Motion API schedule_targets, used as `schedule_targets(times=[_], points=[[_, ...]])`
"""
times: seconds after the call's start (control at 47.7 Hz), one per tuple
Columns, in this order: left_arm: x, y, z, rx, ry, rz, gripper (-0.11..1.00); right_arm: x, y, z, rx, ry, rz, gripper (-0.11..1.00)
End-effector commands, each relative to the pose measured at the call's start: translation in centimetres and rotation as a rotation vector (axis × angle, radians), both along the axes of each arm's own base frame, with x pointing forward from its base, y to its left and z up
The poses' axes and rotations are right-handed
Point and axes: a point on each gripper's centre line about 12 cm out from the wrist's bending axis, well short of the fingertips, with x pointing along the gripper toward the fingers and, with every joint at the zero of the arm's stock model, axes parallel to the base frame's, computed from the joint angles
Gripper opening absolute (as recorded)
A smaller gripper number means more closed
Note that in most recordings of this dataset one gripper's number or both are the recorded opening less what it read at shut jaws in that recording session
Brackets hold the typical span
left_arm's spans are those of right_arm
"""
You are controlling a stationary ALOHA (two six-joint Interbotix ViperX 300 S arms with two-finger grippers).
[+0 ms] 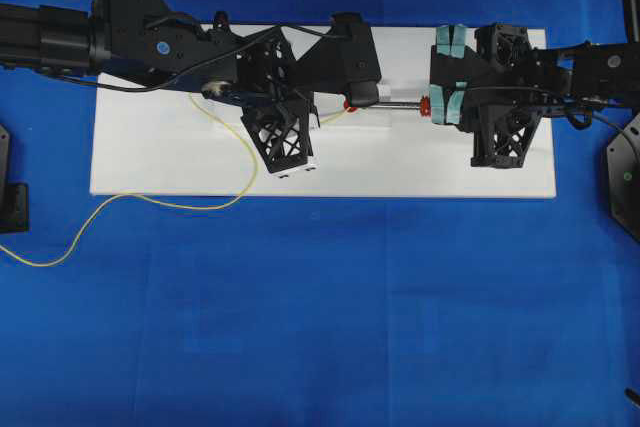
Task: Touch the tip of the soldering iron to the tip of the solder at the mark.
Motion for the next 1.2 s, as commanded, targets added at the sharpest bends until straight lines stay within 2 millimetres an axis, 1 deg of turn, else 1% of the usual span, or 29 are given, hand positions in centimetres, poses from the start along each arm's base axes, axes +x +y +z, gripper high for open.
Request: schedule_targets(times=[0.0,0.105,0.189,0.315,0.357,0.503,0.545,0.671,0.776,0.944,1.028,1.174], points=[[0.4,0.1,1.5,0.008,-0.041,0.0,0.01,0.7,0.0,0.8,-0.007,-0.033,0.004,0.06],[0.2,0.1,2.1,0.008,-0.053,0.003,0.01,0.7,0.0,0.8,-0.007,-0.033,0.004,0.06],[-0.2,-0.3,3.2,0.009,-0.075,-0.004,0.01,0.7,0.0,0.9,-0.007,-0.035,0.004,0.06],[-1.4,-1.4,5.0,0.011,-0.108,-0.024,0.01,0.6,0.0,0.9,-0.008,-0.038,0.004,0.06],[-2.1,-1.8,5.7,0.011,-0.122,-0.032,0.01,0.6,0.0,0.9,-0.009,-0.037,0.005,0.06],[-4.6,-2.8,7.0,0.008,-0.147,-0.045,0.01,0.6,0.0,1.0,-0.01,-0.046,0.006,0.06],[-5.6,-3.0,7.4,0.006,-0.155,-0.046,0.01,0.6,0.0,1.0,-0.01,-0.048,0.006,0.06],[-8.1,-3.3,8.2,0.008,-0.198,-0.047,0.01,0.7,0.0,1.0,-0.011,-0.051,0.006,0.06],[-9.9,-3.4,8.4,0.013,-0.256,-0.048,0.01,0.7,0.0,1.0,-0.011,-0.055,0.007,0.06],[-11.4,-3.5,8.3,0.017,-0.316,-0.048,0.01,0.9,-0.1,1.6,-0.016,-0.079,0.007,0.06],[-12.0,-3.6,8.2,0.016,-0.319,-0.048,0.01,0.7,0.0,2.6,-0.024,-0.112,0.007,0.06],[-13.0,-3.6,7.9,0.017,-0.317,-0.047,0.01,-0.7,0.3,4.7,-0.035,-0.19,0.0,0.06]])
